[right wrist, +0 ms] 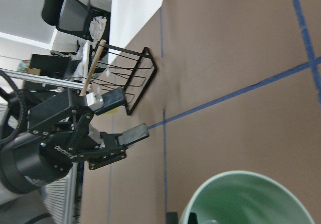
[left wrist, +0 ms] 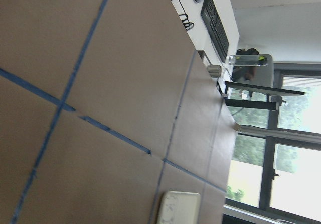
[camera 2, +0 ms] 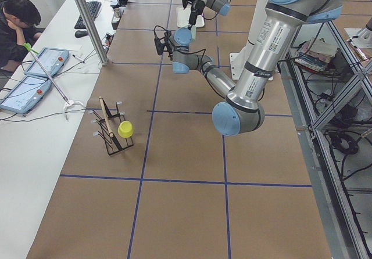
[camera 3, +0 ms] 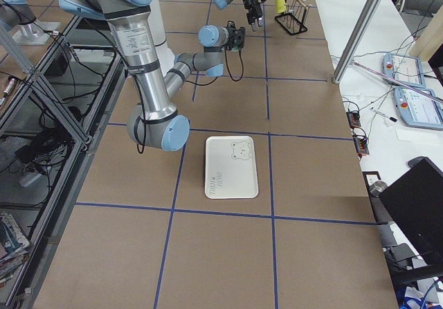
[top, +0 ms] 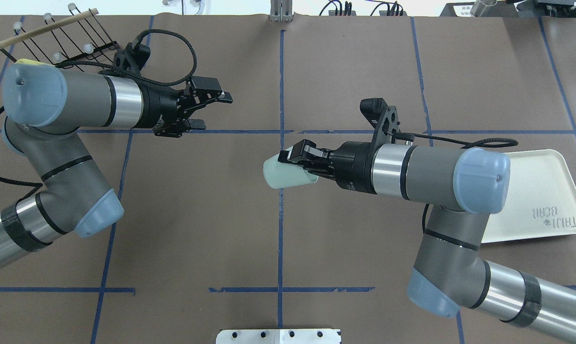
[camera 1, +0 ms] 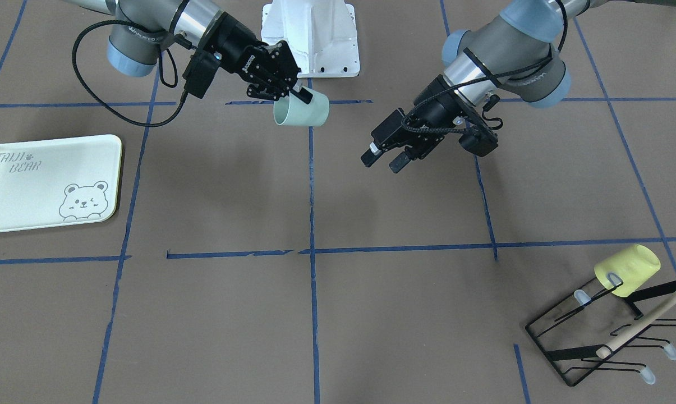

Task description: Left arm grabs green cup and hands to right arm on tray

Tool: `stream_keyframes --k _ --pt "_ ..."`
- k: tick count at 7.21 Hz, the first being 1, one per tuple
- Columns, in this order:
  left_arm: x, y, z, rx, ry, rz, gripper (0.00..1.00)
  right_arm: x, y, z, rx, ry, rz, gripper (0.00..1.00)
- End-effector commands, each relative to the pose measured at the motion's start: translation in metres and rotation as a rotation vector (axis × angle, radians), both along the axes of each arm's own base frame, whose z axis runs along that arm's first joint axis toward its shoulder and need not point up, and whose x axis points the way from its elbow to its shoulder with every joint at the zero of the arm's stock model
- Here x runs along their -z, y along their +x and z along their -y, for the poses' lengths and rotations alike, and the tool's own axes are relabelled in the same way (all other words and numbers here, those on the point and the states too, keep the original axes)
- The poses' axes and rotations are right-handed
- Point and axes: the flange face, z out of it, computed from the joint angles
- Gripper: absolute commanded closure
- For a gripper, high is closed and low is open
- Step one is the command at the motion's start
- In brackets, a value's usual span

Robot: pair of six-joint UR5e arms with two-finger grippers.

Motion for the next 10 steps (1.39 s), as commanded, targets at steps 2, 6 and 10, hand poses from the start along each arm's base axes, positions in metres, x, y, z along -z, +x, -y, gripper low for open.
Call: stream_keyframes --k 2,6,10 --pt "-0.046 -0.034 0.043 -0.110 0.099 0.511 0.00 -0.028 0.042 0.050 0.099 0.021 -0.574 1.00" --pt "-0.159 -0.194 0.039 -0.455 0.345 0.897 0.00 -0.097 0.133 0.043 0.230 0.189 -0.964 1.00" --pt "-0.340 -0.424 -0.034 -0.494 0.229 0.724 0.00 -0.221 0.248 0.014 0.212 0.275 -0.951 1.00"
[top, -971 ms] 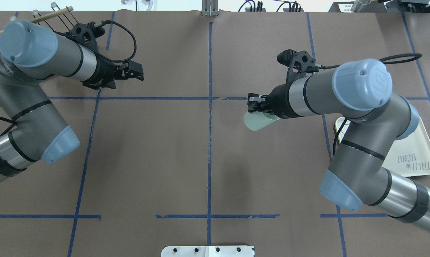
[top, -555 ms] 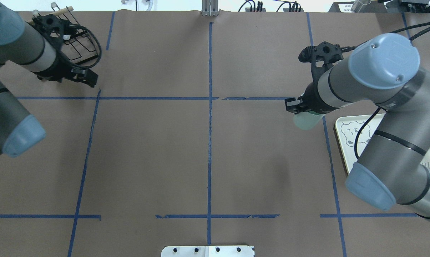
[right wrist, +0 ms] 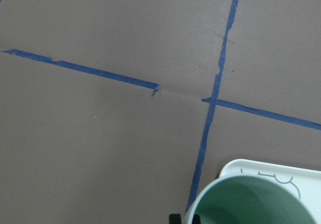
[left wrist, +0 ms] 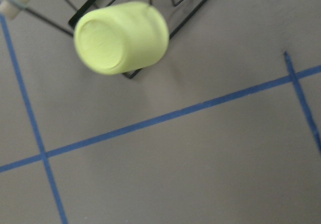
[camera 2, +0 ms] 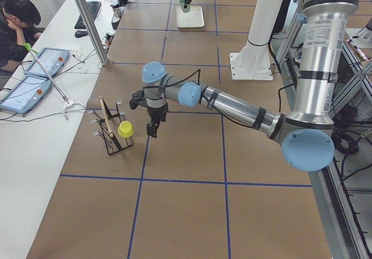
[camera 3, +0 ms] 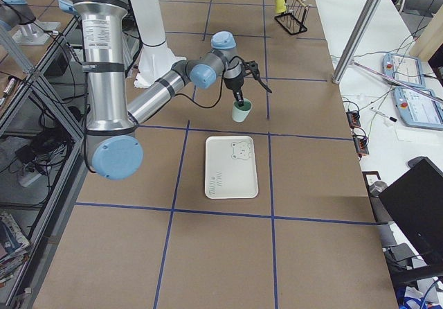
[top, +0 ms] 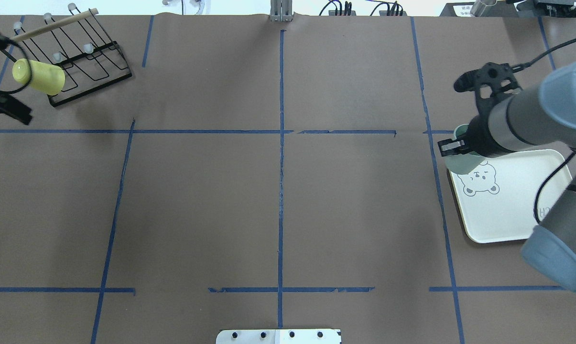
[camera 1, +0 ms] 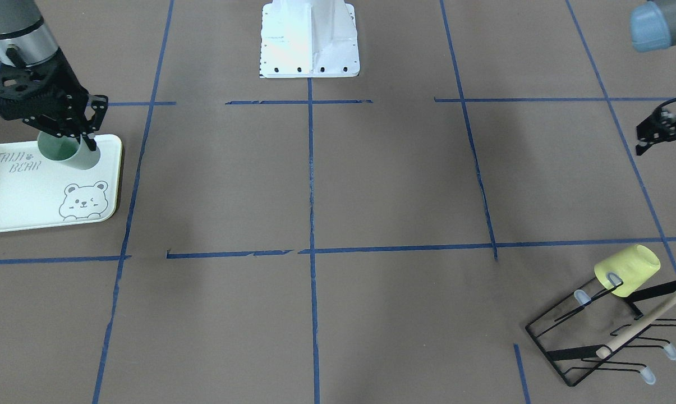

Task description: Left arm grabs green cup and hands to right arm on tray

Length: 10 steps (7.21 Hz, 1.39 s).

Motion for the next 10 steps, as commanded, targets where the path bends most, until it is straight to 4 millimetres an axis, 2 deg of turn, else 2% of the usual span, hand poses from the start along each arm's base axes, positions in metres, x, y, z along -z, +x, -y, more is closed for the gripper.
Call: stream_keyframes --k 1,3,6,7,8,9,10 --pt "-0.074 -0.082 -0.070 0.037 -0.061 -0.051 0.00 -0.051 0.045 -0.015 0.024 0.016 -0.013 1.00" --pt "-0.114 -0.099 -0.122 0.054 -0.125 -0.052 0.00 -0.100 0.041 -0.010 0.014 0.050 0.026 1.00" --pt "-0.108 -0.100 -0.114 0.063 -0.113 -0.051 0.00 -0.122 0.039 -0.007 -0.117 -0.038 0.022 0.99" --pt "-0.104 -0.100 -0.113 0.086 -0.127 -0.052 0.00 -0.145 0.043 -0.015 -0.121 -0.039 0.014 0.99" --pt "-0.102 -0.100 -0.113 0.094 -0.130 -0.052 0.00 -0.173 0.044 -0.014 -0.153 0.014 0.032 0.99" --pt "-0.103 -0.100 -0.113 0.094 -0.131 -0.052 0.00 -0.186 0.041 -0.015 -0.152 0.007 0.032 0.99" --pt "-0.102 -0.100 -0.113 0.094 -0.130 -0.052 0.00 -0.187 0.037 -0.016 -0.145 0.006 0.031 0.88"
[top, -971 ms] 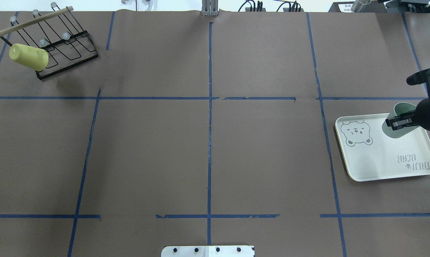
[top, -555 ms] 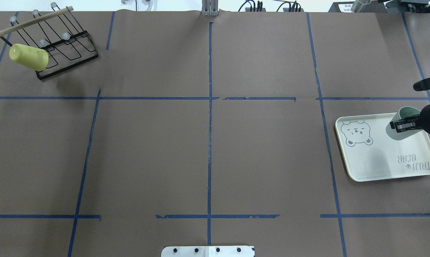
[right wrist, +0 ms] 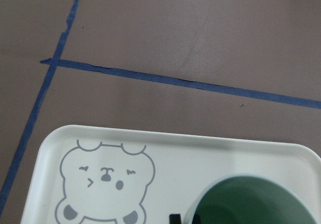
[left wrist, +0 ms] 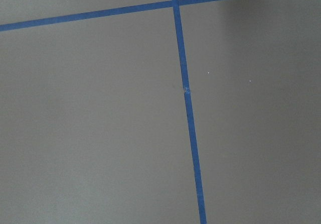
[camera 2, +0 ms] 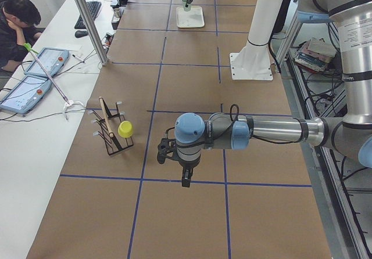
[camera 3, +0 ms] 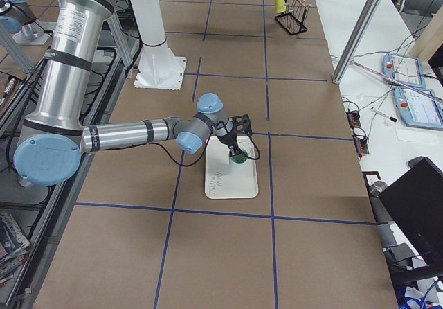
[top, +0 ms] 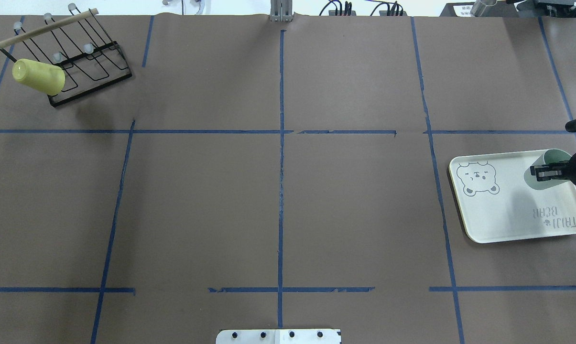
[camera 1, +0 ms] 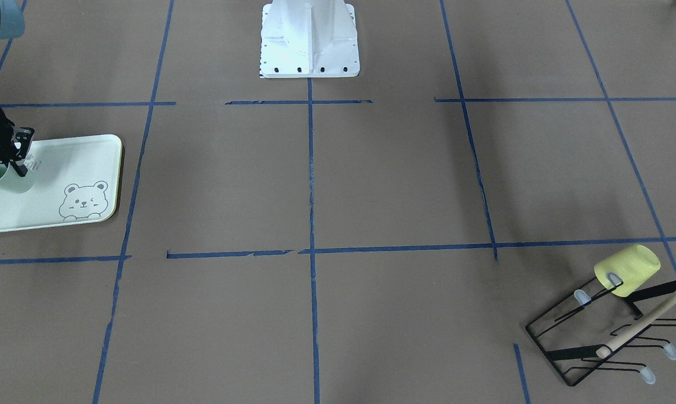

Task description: Left arm grabs green cup and hands to right arm on tray

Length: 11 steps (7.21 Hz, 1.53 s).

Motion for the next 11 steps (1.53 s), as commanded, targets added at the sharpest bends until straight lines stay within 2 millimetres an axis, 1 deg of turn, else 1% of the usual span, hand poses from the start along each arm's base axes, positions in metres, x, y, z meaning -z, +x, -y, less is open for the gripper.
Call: stream_keyframes --k 1,2,3,4,5,6,7,8,9,10,11 --pt "0.002 0.000 0.001 0.003 0.002 0.000 0.00 -0.011 -0.008 -0.001 0.009 -0.001 0.000 0.58" --pt "0.002 0.000 0.002 0.003 0.002 0.000 0.00 -0.010 -0.012 -0.003 0.025 -0.003 0.007 0.36" --pt "0.004 0.000 0.004 0.003 0.006 0.000 0.00 -0.009 -0.012 -0.004 0.028 -0.003 0.008 0.23" --pt "0.005 0.000 0.006 0.004 0.008 0.000 0.00 -0.007 -0.012 -0.005 0.036 -0.006 0.016 0.20" --pt "0.006 0.000 0.006 0.006 0.008 0.000 0.00 0.001 -0.011 -0.005 0.039 0.003 0.027 0.00" --pt "0.007 0.000 0.007 0.006 0.011 0.000 0.00 0.014 -0.002 -0.006 0.076 -0.058 0.049 0.00" --pt "0.008 0.000 0.008 0.006 0.012 0.000 0.00 0.029 0.025 -0.002 0.113 -0.123 0.061 0.00" --pt "0.008 0.000 0.008 0.004 0.016 0.002 0.00 0.040 0.063 0.005 0.152 -0.114 0.032 0.00" --pt "0.008 0.000 0.009 0.000 0.034 0.004 0.00 0.037 0.103 0.010 0.201 -0.074 -0.015 0.00" --pt "0.002 0.000 0.009 0.000 0.033 0.002 0.00 0.026 0.139 0.006 0.247 -0.078 -0.012 0.00" --pt "0.002 0.000 0.009 -0.001 0.035 0.003 0.00 0.007 0.161 -0.011 0.276 -0.089 -0.007 0.00"
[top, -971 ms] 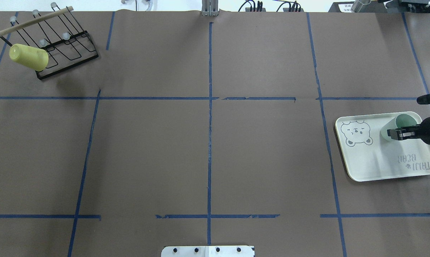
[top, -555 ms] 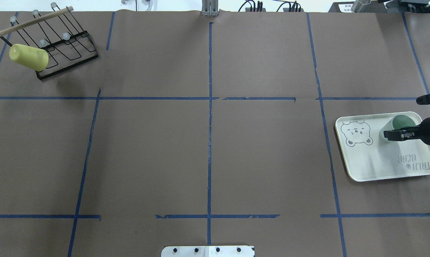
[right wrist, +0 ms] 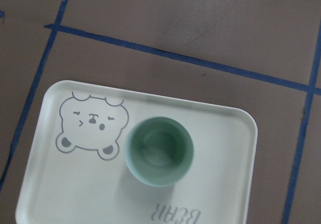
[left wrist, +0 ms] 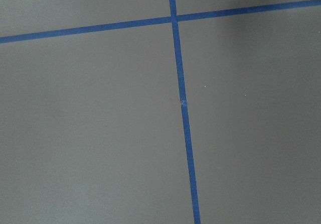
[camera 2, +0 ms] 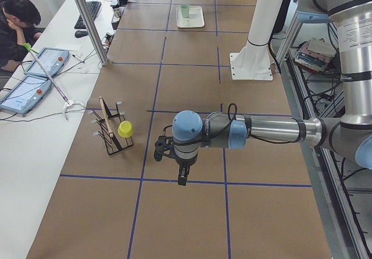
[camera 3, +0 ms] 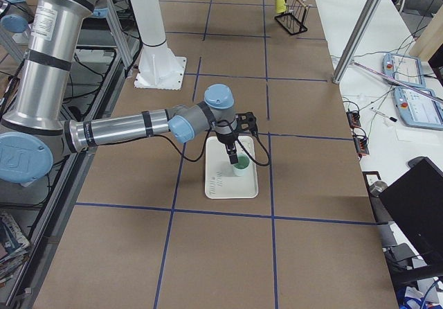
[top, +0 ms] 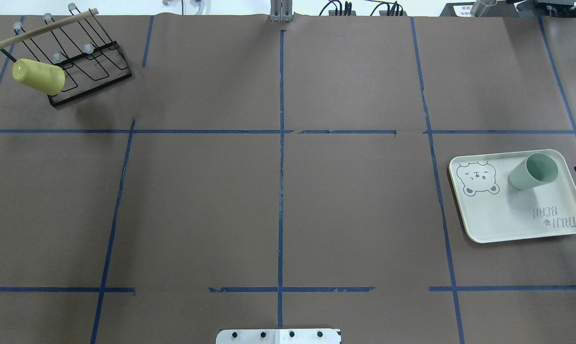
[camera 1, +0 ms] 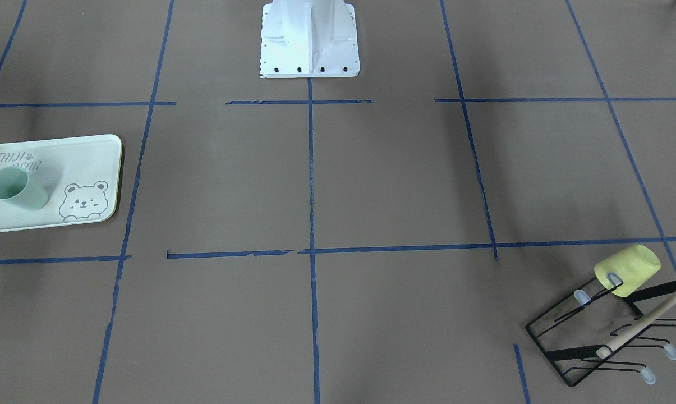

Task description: Left arm grabs green cup and hands to right arm on tray

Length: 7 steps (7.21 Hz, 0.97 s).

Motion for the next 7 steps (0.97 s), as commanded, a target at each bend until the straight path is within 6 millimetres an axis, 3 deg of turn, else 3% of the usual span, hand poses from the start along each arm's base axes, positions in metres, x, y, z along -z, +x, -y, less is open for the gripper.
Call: stream_keyframes --k 1,4,7 --pt "-0.003 0.000 0.000 -0.002 0.001 -0.002 0.00 -0.032 0.048 -0.027 0.029 -0.031 0.002 0.00" --pt "-0.013 0.000 -0.005 0.006 -0.032 -0.001 0.00 -0.064 0.071 -0.050 -0.025 -0.108 -0.008 0.00" --pt "-0.026 -0.001 -0.015 0.003 -0.058 0.010 0.00 -0.070 0.071 -0.051 -0.031 -0.134 0.018 0.00"
